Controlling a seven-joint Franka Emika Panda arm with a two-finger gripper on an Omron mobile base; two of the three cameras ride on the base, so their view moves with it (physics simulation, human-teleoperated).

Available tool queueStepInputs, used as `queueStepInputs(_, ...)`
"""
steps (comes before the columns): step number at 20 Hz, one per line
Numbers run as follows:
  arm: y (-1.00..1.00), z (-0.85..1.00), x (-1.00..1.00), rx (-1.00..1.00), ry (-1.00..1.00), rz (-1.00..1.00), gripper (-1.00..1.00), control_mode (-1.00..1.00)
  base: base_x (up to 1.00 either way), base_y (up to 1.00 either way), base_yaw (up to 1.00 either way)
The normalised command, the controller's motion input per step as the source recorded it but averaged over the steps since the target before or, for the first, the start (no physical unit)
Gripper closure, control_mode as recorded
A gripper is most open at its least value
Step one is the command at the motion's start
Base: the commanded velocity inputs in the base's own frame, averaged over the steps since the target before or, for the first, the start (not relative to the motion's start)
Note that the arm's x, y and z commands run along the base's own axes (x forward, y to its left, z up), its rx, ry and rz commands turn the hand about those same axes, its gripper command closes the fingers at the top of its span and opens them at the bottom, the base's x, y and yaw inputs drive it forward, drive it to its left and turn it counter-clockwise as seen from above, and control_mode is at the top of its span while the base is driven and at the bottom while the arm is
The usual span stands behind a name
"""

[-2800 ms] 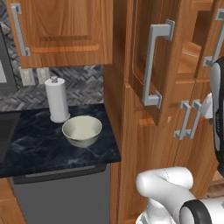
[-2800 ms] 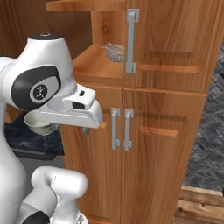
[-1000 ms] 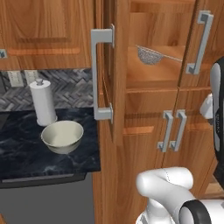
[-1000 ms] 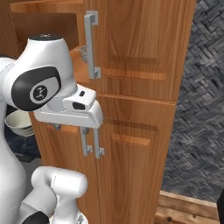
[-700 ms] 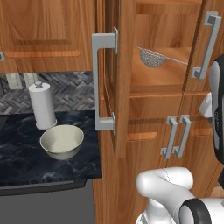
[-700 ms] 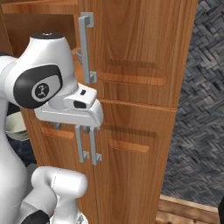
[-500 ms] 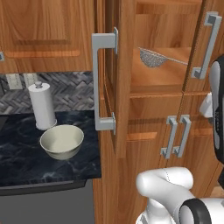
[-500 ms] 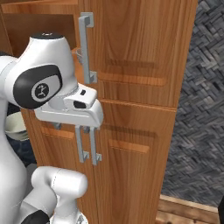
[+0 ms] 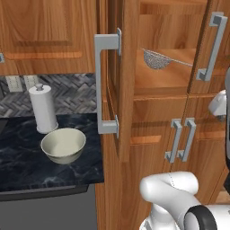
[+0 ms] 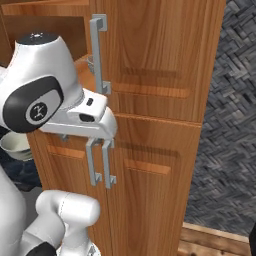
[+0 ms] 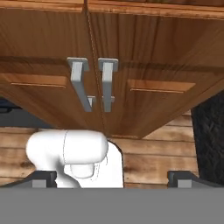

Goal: Open the cabinet and setup a tea strainer by placing it in the bowl upright.

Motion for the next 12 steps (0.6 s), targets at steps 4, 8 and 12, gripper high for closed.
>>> queueStepInputs(4,0.05,0.68,0.37,-0.11,-0.51,0.0,-1.0,-1.0,0.0,0.0,0.0)
queueStepInputs(8,0.0,0.81,0.75,-0.04,-0.47,-0.01,-1.0,-1.0,0.0,0.0,0.0)
queueStepInputs(12,0.01,0.5,0.67,-0.04,-0.26,-0.15,-1.0,-1.0,0.0,0.0,0.0)
